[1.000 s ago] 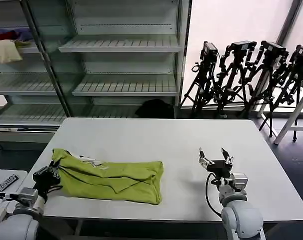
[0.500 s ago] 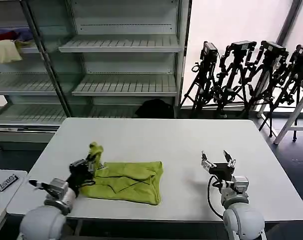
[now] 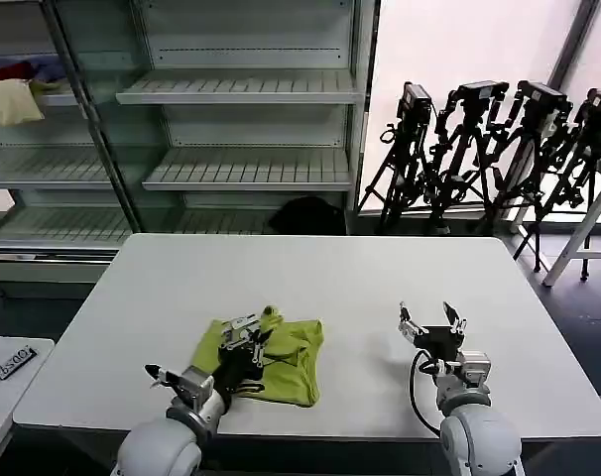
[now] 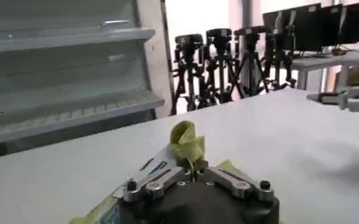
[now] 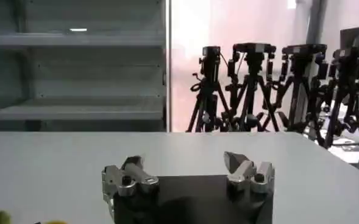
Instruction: Fold and organize the clothes.
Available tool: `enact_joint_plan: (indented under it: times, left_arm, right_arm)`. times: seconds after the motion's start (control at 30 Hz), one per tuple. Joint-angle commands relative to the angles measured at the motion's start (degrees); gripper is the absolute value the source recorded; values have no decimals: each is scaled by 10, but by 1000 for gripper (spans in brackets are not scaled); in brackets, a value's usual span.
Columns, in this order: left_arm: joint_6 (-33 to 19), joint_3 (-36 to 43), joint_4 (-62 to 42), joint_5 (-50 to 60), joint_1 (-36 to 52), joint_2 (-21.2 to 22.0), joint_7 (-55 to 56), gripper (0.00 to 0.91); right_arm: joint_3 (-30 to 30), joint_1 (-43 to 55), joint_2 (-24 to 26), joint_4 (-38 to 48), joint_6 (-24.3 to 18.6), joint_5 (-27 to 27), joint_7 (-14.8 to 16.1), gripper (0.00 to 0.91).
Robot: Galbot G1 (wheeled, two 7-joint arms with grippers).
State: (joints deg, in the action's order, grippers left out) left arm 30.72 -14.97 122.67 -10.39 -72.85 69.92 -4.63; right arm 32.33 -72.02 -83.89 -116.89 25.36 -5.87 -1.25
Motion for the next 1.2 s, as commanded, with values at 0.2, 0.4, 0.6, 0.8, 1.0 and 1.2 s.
enact_joint_plan:
  times: [0.2,0.4,0.6,0.8,1.0,1.2]
  left_arm:
    - [10,71,-28,-6,42,30,36,10]
    - [7,77,-73,12,54,53,48,10]
    - [4,77,-94,26,61,61,52,10]
    - [7,83,-86,34,55,62,61,907]
    - [18,99,-58,24,52,66,72,907]
    - [23,109,-53,23,52,71,78,907]
  right_arm:
    - [-2,-2,0,-3,0,10,1,907]
    - [0,-4,1,0,-1,10,2,907]
    - [0,-5,1,3,-4,12,3,907]
    - [-1,-3,1,6,-4,12,3,907]
    - [-4,-2,-2,7,-5,16,3,907]
    - [-4,-3,-2,6,-5,19,2,907]
